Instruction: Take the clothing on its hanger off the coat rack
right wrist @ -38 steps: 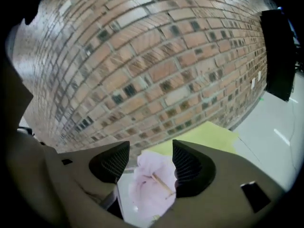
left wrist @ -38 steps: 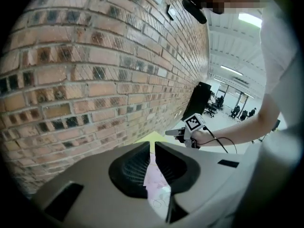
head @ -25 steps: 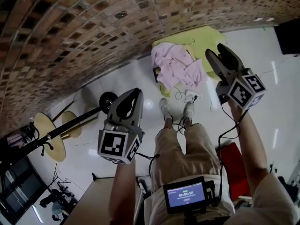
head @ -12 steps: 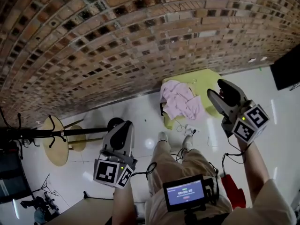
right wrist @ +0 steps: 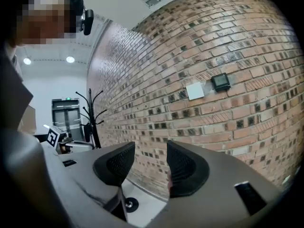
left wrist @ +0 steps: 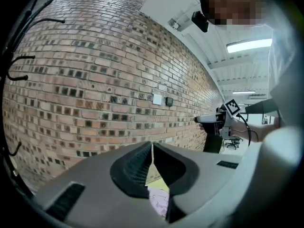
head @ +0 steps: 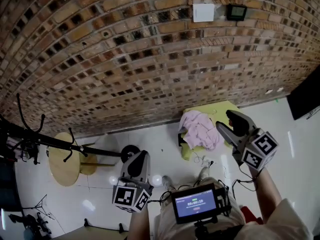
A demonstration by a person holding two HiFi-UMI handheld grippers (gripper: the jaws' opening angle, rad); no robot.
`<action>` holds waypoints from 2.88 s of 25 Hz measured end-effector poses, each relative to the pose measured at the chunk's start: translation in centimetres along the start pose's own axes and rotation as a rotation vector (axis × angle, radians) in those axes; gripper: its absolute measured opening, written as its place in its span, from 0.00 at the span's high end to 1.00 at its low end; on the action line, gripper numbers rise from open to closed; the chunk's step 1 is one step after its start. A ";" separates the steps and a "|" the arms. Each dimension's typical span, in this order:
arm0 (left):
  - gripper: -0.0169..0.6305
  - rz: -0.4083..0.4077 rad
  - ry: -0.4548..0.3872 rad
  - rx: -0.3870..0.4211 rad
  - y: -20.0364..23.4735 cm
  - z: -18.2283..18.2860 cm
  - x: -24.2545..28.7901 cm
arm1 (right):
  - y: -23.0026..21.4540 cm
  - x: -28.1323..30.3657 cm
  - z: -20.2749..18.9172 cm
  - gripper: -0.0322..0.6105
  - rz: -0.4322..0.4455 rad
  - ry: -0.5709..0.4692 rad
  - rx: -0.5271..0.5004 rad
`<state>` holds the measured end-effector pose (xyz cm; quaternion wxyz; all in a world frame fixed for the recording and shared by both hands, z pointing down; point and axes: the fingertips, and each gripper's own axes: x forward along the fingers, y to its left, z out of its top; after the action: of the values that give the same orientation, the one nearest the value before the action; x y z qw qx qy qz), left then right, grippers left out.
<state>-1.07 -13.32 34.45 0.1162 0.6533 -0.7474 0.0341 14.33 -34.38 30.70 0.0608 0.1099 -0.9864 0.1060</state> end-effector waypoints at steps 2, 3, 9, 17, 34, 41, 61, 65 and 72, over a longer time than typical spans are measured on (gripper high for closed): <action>0.94 0.020 -0.015 0.025 2.9 1.3 -2.8 | 3.4 1.9 0.8 0.62 0.005 -0.007 -0.012; 0.94 0.033 -0.022 0.038 4.4 1.8 -4.2 | 5.1 2.9 1.0 0.63 0.007 -0.008 -0.021; 0.94 0.119 -0.056 0.040 13.7 2.1 -12.9 | 15.6 9.7 -0.2 0.63 0.039 0.015 -0.081; 0.94 0.232 -0.068 0.002 23.4 -2.0 -23.7 | 27.7 16.4 -3.9 0.68 0.100 0.050 -0.085; 0.94 0.392 -0.047 -0.108 34.3 -9.0 -36.4 | 42.5 24.8 -13.7 0.68 0.252 0.247 -0.120; 0.94 0.339 -0.052 -0.118 35.1 -9.6 -35.6 | 44.8 26.6 -14.2 0.68 0.279 0.281 -0.207; 0.94 0.225 -0.009 -0.043 32.8 -9.7 -34.8 | 44.7 24.7 -16.5 0.69 0.234 0.268 -0.188; 0.94 0.223 0.008 -0.060 32.5 -10.3 -34.8 | 44.7 24.2 -16.7 0.69 0.219 0.253 -0.148; 0.94 0.201 0.019 -0.072 32.5 -10.9 -33.5 | 42.5 24.1 -18.6 0.73 0.198 0.295 -0.126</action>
<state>-27.63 26.05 40.94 0.1428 0.5702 -0.8086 0.0250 -16.98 5.32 43.87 0.2009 -0.0084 -0.9775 0.0644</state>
